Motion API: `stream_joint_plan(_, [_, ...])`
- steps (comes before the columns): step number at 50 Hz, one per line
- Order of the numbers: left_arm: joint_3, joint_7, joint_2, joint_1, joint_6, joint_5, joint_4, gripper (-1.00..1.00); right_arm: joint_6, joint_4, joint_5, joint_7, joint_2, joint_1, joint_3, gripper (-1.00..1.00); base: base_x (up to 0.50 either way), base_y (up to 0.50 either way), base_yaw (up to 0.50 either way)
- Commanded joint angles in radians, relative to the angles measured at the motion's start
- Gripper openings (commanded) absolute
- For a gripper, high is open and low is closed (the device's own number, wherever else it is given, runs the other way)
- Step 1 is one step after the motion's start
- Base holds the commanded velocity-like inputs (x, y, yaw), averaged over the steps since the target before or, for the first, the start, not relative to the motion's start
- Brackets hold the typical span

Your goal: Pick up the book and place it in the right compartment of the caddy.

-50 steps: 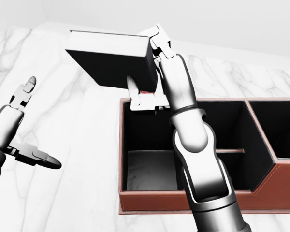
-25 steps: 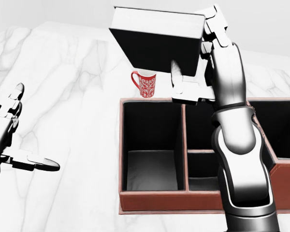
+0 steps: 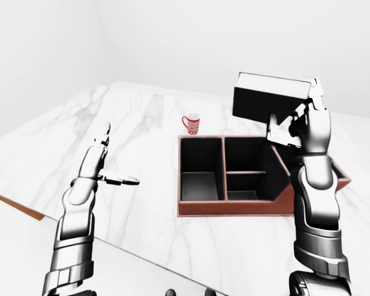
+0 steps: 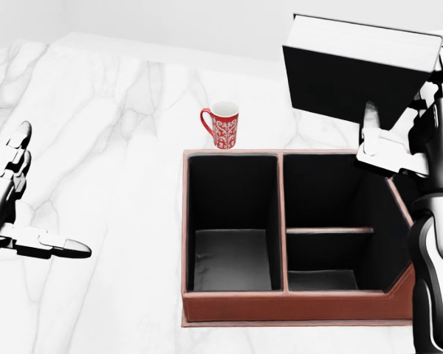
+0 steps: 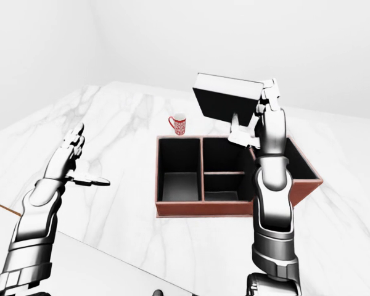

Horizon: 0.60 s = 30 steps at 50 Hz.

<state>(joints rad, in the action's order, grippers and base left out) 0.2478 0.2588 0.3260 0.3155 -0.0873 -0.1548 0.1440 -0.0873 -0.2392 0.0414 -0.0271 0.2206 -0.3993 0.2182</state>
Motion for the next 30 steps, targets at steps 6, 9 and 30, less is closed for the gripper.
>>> stream_joint_plan(6, [0.019, 0.008, -0.013, -0.008, 0.000, 0.053, -0.085, 1.00, 0.000, -0.094, -0.119, 0.019, 0.077, 0.088, 0.138, -1.00, 0.00, 0.00, 0.00])
stream_joint_plan(9, [0.023, 0.011, -0.010, -0.007, 0.000, 0.053, -0.090, 1.00, 0.000, -0.079, -0.135, 0.021, 0.090, 0.107, 0.163, -1.00, 0.00, 0.00, 0.00])
stream_joint_plan(30, [0.021, 0.002, -0.006, 0.006, 0.000, 0.058, -0.043, 1.00, 0.000, -0.058, -0.247, 0.026, 0.188, 0.116, 0.283, -1.00, 0.00, 0.00, 0.00])
